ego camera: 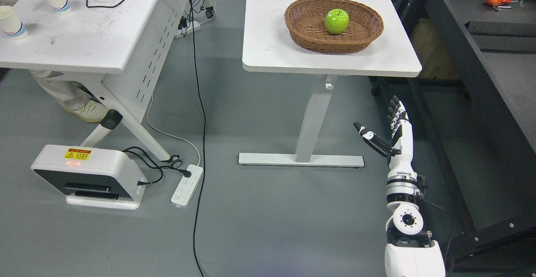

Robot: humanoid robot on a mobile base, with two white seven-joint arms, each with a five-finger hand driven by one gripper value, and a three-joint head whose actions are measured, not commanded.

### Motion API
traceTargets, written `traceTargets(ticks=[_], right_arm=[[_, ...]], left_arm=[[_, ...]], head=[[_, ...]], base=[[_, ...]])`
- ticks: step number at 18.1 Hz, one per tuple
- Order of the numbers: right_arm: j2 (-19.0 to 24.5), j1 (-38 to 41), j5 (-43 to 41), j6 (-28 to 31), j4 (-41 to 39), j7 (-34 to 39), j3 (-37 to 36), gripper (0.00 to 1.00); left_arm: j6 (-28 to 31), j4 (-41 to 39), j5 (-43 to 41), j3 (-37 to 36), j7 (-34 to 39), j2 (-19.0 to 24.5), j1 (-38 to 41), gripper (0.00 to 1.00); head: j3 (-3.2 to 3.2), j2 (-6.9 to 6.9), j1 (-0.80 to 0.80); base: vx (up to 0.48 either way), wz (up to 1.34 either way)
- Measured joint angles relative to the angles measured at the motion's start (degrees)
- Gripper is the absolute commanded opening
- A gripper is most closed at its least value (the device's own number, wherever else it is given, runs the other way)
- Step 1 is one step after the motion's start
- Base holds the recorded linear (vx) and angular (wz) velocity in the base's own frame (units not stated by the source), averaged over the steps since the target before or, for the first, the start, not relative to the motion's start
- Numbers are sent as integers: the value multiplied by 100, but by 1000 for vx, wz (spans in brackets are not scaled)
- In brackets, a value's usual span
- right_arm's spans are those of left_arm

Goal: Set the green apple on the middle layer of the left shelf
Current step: 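Raise the right hand toward the wicker basket on the table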

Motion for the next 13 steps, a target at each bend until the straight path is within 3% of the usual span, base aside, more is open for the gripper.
traceTargets(ticks=[13], right_arm=[[0, -35, -3, -237, 1, -77, 0, 100]], left_arm=[[0, 0, 0, 0, 0, 0, 0, 100]], head=[[0, 0, 0]], base=[[0, -3]])
